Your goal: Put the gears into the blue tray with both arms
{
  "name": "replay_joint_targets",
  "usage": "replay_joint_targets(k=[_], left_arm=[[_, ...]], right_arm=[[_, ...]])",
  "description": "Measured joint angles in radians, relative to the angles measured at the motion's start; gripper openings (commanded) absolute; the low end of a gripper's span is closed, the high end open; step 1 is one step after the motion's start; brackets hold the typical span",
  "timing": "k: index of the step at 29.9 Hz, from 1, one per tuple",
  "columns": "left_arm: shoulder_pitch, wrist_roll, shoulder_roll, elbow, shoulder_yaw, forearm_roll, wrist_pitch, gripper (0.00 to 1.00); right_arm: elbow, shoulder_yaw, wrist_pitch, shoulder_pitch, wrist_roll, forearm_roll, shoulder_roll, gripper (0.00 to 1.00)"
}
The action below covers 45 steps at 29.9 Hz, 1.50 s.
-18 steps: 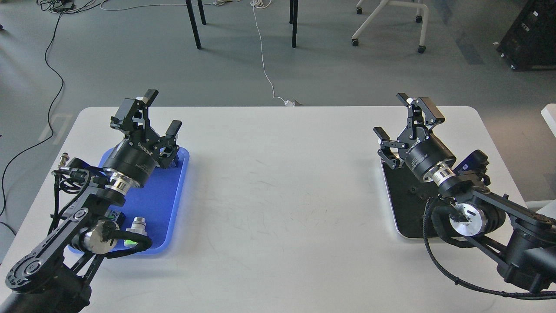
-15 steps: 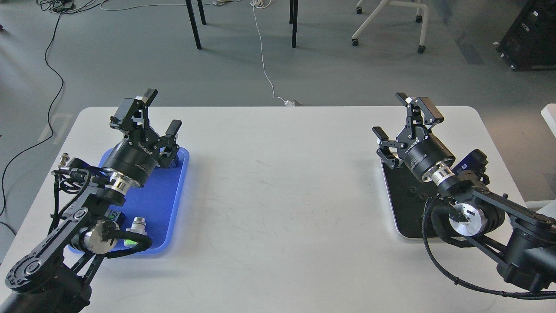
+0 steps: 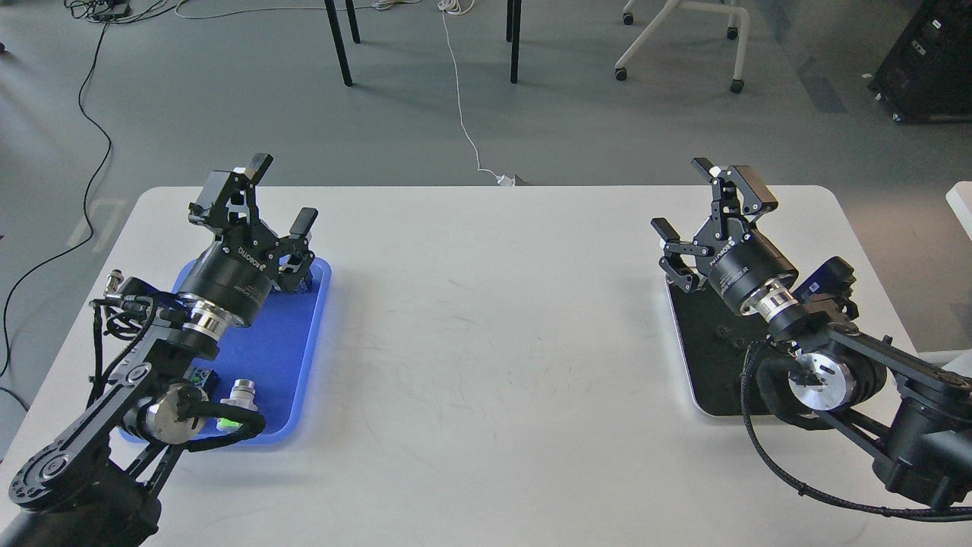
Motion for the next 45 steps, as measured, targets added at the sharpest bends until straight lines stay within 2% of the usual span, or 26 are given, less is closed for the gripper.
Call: replay_joint_targets(k=[7,14,20,25,30,34,39,45], left_arm=[[-0.026,0.008,0.001,0.011,0.002,-0.027,0.007,0.98],[-0.016,0.002,0.007,0.008,0.011,-0.025,0.006,0.98],[-0.015,0.000,0.004,-0.002,0.014,-0.023,0.006,0.98],[-0.014,0.000,0.003,-0.011,0.015,-0.023,0.006,0.98],[-0.009,0.000,0.004,-0.021,0.015,-0.023,0.007,0.98],[-0.009,0.000,0.005,-0.023,0.015,-0.022,0.007,0.98],[0.000,0.001,0.006,-0.050,0.015,-0.022,0.008,0.98],[0.015,0.003,0.007,-0.061,0.016,-0.022,0.008,0.98]], right_arm=[[-0.004,0.000,0.001,0.008,0.000,-0.075,-0.022,0.99],[0.001,-0.034,0.058,0.093,0.000,-0.349,-0.163,0.99],[0.006,-0.263,0.159,0.339,0.000,-0.579,-0.325,0.99],[0.026,-0.534,0.179,0.567,0.000,-0.895,-0.389,0.98],[0.023,-0.785,0.180,0.748,0.000,-1.242,-0.397,0.96],[0.017,-0.918,0.178,0.836,0.000,-1.417,-0.391,0.94],[-0.014,-1.026,0.173,0.872,0.000,-1.535,-0.339,0.93],[-0.121,-1.123,0.158,0.871,0.000,-1.549,-0.214,0.89]])
